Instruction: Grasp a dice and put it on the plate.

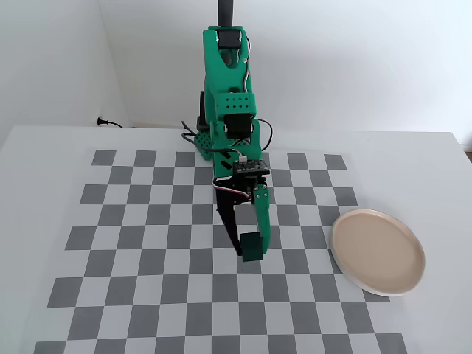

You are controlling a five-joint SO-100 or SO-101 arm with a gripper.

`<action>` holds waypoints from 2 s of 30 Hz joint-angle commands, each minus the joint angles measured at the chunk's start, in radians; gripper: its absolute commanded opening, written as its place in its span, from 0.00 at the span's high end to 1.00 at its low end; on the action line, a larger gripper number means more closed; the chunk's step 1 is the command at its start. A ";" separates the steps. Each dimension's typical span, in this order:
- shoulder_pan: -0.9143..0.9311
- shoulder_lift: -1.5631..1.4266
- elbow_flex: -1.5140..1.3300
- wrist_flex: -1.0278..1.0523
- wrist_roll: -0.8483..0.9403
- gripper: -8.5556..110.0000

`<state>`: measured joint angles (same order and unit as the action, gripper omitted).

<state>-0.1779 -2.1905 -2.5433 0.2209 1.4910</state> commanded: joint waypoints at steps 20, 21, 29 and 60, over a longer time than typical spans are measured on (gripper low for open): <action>-0.385 -0.279 -0.040 0.133 0.012 0.96; -0.397 -0.276 -0.040 0.130 0.015 0.96; -0.492 -0.221 -0.029 0.075 0.038 0.96; -0.680 0.575 0.634 0.071 -0.023 0.96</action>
<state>-0.8437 -1.6521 -2.0617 0.3191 1.4772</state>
